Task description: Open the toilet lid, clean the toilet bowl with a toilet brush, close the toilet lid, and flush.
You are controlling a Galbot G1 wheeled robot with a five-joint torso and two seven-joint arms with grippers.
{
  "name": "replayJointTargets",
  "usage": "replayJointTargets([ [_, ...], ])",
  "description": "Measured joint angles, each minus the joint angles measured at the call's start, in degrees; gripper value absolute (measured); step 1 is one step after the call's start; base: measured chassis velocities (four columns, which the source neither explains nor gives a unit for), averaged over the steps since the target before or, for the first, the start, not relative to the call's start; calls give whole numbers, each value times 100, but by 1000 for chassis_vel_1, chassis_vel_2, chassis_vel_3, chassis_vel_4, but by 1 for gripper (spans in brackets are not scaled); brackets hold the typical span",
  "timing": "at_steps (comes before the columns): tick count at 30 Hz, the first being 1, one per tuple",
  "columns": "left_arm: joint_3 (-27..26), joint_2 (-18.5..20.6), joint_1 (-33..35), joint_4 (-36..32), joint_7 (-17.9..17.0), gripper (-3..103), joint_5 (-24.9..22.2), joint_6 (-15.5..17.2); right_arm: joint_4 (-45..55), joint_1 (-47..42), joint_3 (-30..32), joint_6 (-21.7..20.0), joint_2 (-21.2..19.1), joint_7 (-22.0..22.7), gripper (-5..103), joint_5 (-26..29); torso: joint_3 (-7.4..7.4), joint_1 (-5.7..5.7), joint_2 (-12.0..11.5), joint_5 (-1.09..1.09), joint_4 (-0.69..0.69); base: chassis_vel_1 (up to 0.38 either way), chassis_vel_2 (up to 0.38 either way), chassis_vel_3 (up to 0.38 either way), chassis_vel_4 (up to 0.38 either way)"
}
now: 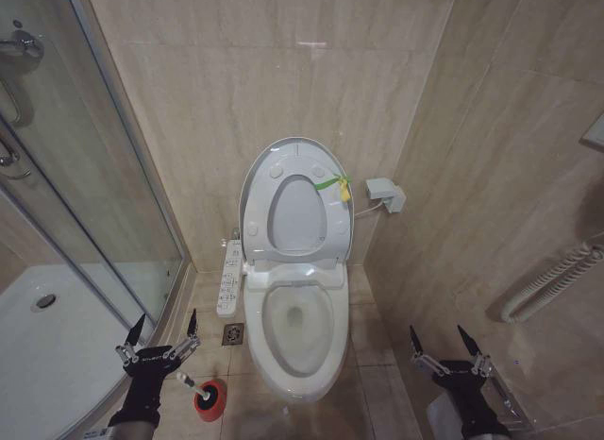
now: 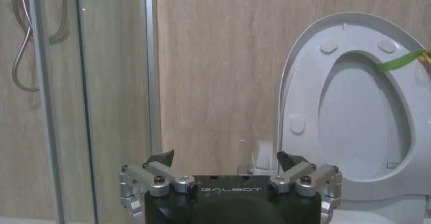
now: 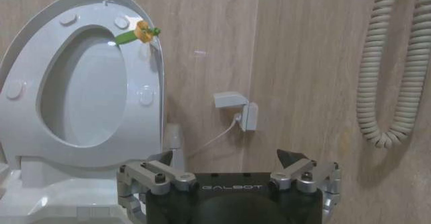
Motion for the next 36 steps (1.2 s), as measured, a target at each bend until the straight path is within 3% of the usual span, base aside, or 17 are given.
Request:
replayJointTargets([
  [36, -2, 0, 0, 0, 0, 99, -3, 9, 0, 0, 0, 0, 0, 0, 100, 0, 0, 0, -1, 0, 0, 0, 0, 0, 0],
])
